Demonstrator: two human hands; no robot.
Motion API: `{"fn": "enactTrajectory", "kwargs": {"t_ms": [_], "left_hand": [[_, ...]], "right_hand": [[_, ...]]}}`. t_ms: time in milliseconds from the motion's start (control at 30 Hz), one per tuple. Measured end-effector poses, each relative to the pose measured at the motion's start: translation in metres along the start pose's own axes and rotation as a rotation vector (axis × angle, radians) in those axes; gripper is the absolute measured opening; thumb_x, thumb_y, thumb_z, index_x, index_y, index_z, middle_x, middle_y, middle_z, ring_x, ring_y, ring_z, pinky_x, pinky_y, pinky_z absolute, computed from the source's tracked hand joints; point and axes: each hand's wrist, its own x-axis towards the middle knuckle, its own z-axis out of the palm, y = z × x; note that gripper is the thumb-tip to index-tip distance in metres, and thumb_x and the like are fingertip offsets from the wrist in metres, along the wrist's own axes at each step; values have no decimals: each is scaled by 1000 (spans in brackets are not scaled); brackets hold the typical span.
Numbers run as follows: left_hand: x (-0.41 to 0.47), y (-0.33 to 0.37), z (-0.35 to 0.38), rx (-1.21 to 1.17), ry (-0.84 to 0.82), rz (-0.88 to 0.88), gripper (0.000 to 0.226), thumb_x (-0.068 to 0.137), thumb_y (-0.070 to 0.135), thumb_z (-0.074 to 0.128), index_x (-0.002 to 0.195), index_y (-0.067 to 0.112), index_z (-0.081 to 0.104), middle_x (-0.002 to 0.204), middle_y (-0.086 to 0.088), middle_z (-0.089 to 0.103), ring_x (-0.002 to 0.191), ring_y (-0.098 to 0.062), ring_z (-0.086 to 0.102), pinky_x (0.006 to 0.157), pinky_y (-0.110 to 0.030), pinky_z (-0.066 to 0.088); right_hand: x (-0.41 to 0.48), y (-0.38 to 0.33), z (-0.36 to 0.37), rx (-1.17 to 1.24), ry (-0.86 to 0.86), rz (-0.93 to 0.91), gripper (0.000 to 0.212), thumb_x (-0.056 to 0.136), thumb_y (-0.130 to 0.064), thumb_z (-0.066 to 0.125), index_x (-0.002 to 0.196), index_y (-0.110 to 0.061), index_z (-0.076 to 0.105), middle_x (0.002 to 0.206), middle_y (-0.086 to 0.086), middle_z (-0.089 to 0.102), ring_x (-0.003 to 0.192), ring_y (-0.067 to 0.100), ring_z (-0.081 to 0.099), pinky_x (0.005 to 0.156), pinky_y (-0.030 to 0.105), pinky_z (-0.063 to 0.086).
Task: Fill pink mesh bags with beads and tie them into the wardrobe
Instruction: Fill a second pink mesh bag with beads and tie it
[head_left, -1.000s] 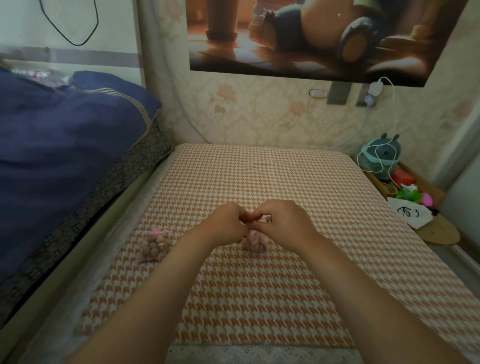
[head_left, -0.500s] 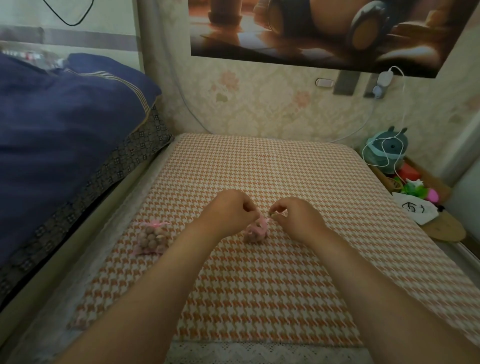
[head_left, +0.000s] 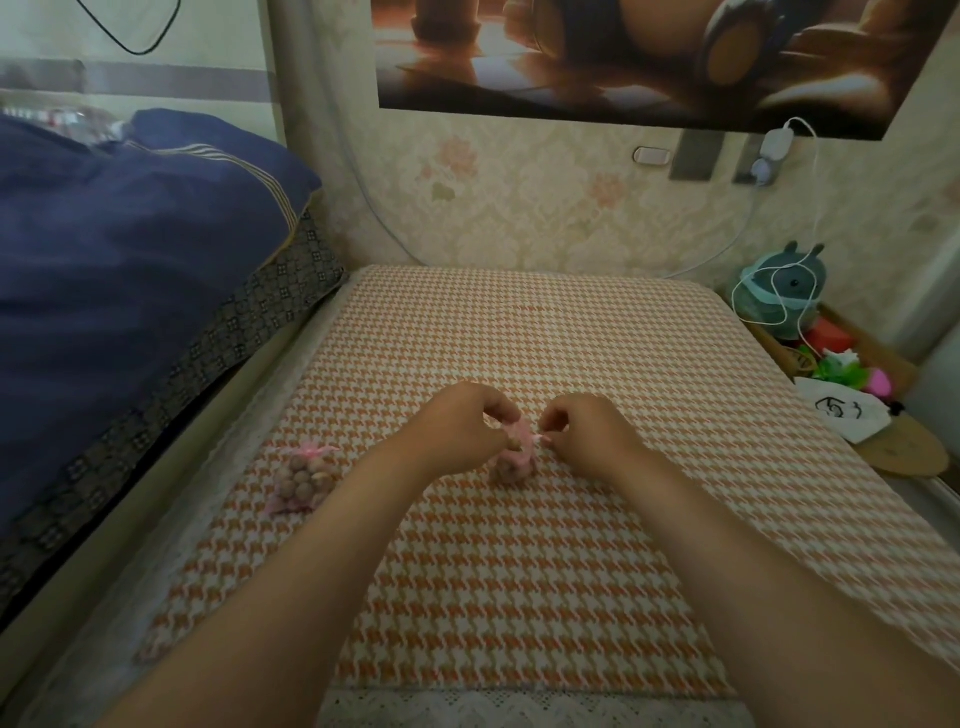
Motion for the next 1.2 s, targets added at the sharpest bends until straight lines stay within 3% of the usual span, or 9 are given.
{"fn": "enactTrajectory", "kwargs": {"t_ms": [167,267,333,600,800,867,967,1067,1200], "left_hand": [[1,-1,-2,13,-5,-7,29,89,13,62,115,24,71,118,9,67,98,-6,59,77,-19,45],[-1,1,-4,4,-19,-11,32,89,11,60,118,22,69,119,7,66,100,-6,59,77,-20,44],[-3,1,-5,2,-18,-12,32,89,11,60,118,21,69,118,7,67,101,-7,60,78,-21,44],[-9,0,-3,-7,-16,-6,36,86,10,60,118,23,70,114,4,70,91,-8,60,75,-20,43],[-7,-3,-6,-28,-7,-10,31,88,13,62,114,26,71,108,10,69,90,-4,62,70,-18,44],[-4,-6,-6,-33,1,-32,33,88,10,60,117,22,70,118,7,68,102,-9,63,78,-19,46],[-1,-7,-5,-33,-8,-42,32,87,11,59,115,22,71,123,6,66,111,-12,61,91,-27,50],[2,-5,-1,-16,23,-52,29,82,23,63,109,27,71,113,10,67,102,-7,62,88,-29,53],[7,-3,4,-7,37,-39,31,82,20,64,112,23,71,105,8,69,94,-8,64,78,-24,54]], "right_hand": [[-9,-19,-17,314,138,-55,9,88,-21,78,90,-28,72,89,-14,70,87,2,66,82,27,55],[-15,-39,-33,381,220,-97,7,86,-23,79,87,-28,74,85,-16,70,72,-12,60,71,15,46],[-22,-50,-40,413,210,-131,7,85,-24,80,88,-28,75,86,-15,71,64,-13,59,69,16,48],[-34,-53,-30,183,70,-201,8,84,-33,82,91,-33,78,88,-22,72,70,-20,56,68,16,41],[-28,-53,-31,233,17,-240,11,91,-24,75,99,-28,82,91,-19,72,73,-18,57,69,11,39],[-22,-47,-33,270,62,-209,13,93,-20,72,102,-25,81,92,-18,72,72,-18,58,71,11,41],[-11,-30,-31,255,140,-137,16,97,-17,67,103,-26,79,106,-13,74,81,-8,63,74,12,46],[-1,-10,-21,143,81,-52,20,99,-16,62,107,-28,76,117,-10,72,89,-2,64,75,17,50],[7,2,-7,44,-29,-24,29,99,-19,62,124,-29,71,138,-4,64,127,18,59,107,37,46]]}}
